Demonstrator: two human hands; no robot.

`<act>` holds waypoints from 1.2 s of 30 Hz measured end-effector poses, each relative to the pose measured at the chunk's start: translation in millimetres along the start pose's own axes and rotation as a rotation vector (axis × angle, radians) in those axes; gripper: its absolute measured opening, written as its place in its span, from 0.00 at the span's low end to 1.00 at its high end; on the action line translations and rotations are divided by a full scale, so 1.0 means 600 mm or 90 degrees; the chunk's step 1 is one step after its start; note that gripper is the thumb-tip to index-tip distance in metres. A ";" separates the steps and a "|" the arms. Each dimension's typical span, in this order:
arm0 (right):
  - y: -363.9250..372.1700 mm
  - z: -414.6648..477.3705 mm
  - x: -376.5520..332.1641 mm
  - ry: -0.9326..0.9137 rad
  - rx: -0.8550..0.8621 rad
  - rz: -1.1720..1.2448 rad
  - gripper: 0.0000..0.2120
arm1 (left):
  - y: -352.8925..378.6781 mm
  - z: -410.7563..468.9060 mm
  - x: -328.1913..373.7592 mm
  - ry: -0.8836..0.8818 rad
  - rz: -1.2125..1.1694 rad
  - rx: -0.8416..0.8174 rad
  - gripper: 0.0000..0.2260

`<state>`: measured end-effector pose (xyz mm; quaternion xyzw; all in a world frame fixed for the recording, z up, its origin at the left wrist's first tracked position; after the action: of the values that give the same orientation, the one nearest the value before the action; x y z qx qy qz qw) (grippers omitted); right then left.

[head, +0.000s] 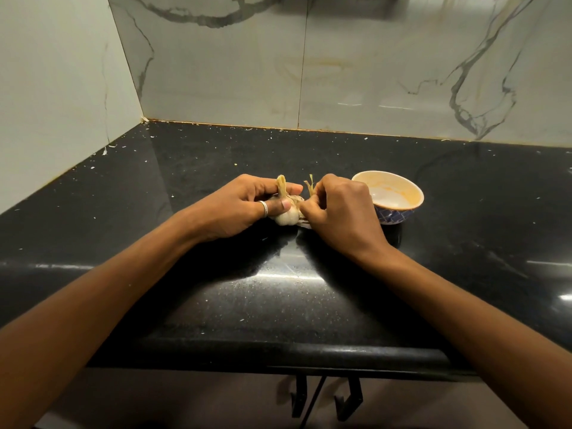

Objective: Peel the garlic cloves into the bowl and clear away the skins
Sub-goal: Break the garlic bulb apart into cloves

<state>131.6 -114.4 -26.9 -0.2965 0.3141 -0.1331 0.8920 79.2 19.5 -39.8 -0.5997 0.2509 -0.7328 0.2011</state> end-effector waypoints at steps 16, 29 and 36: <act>0.001 0.003 0.008 0.098 -0.059 0.124 0.05 | -0.008 0.008 -0.020 -0.060 0.002 0.065 0.16; 0.009 0.004 0.008 0.086 -0.081 0.101 0.02 | -0.040 -0.006 -0.028 -0.127 0.250 0.255 0.23; 0.007 0.005 0.011 0.094 -0.065 0.115 0.04 | -0.045 -0.008 -0.028 -0.157 0.173 0.283 0.14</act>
<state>138.8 -112.7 -30.9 -0.3017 0.4106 -0.0577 0.8585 77.7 51.2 -37.2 -0.5865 0.1361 -0.6574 0.4532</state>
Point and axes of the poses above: each hand's wrist, its own z-axis towards the middle knuckle, its own y-axis out of the palm, x = y × z, the point moved 8 cm from there along z, towards the middle knuckle, and after that the axes turned 7 degrees about z, right-handed, at the moved point
